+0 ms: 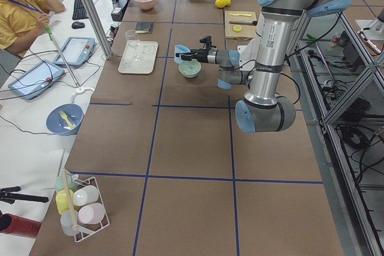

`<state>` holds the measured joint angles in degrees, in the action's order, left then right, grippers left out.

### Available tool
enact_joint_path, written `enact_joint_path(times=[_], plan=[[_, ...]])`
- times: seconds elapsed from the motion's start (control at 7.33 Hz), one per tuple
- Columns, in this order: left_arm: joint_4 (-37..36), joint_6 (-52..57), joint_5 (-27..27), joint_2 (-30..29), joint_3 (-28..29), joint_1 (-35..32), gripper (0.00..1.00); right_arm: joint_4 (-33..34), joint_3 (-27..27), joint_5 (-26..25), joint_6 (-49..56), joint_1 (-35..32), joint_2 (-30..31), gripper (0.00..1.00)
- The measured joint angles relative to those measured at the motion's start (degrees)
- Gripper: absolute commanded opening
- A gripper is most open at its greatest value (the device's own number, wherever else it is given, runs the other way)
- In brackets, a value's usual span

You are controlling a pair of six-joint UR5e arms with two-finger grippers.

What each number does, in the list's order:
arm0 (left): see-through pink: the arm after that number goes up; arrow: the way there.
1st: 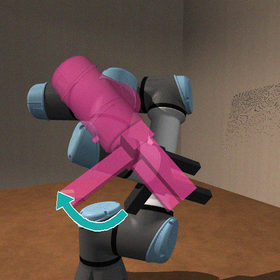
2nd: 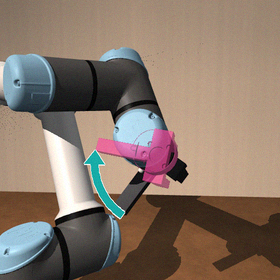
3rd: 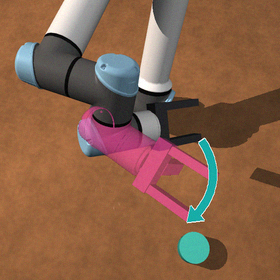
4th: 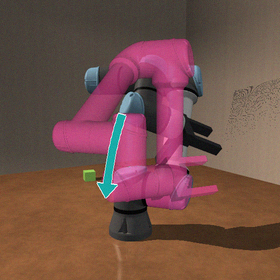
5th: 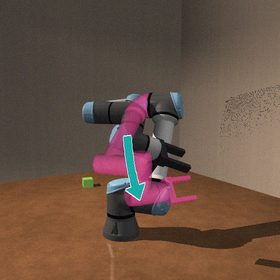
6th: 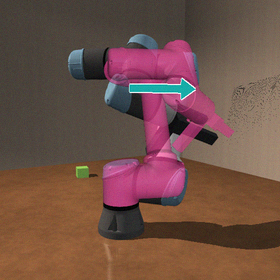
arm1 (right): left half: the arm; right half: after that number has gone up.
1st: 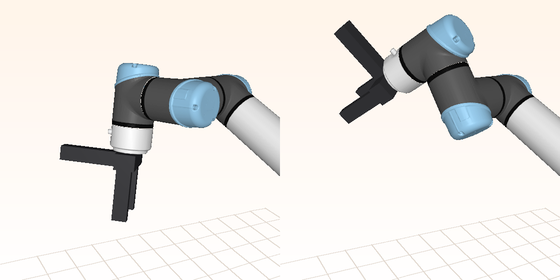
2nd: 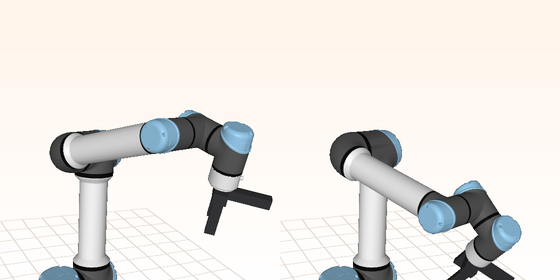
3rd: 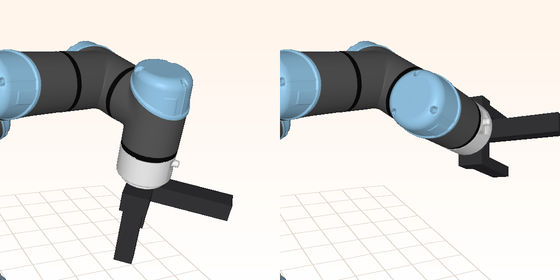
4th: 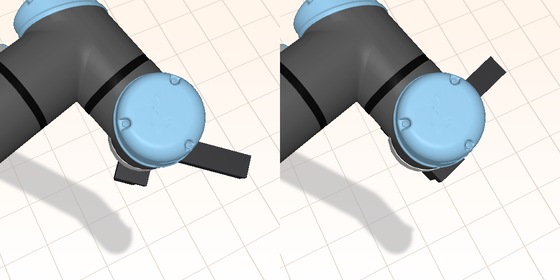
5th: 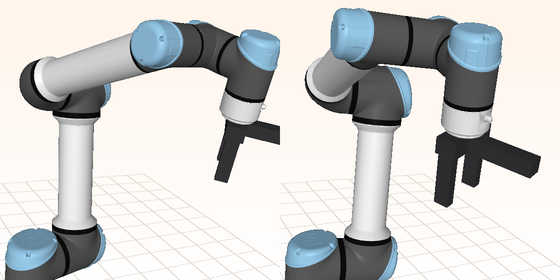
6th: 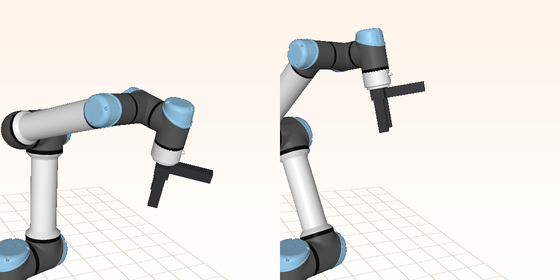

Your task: Pour ice into bowl

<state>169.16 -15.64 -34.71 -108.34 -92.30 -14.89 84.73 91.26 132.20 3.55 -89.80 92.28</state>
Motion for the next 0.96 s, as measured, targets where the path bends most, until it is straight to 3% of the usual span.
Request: enact_joint_path(times=[0.41, 0.96], plan=[[-0.26, -14.64, -7.85, 5.10, -0.09, -4.35, 0.00, 0.00, 0.04, -0.01, 0.04, -0.01, 0.00, 1.00], [0.28, -24.31, -21.46, 20.54, -1.56, -15.64, 0.00, -0.04, 0.05, -0.01, 0.05, -0.02, 0.24, 1.00]])
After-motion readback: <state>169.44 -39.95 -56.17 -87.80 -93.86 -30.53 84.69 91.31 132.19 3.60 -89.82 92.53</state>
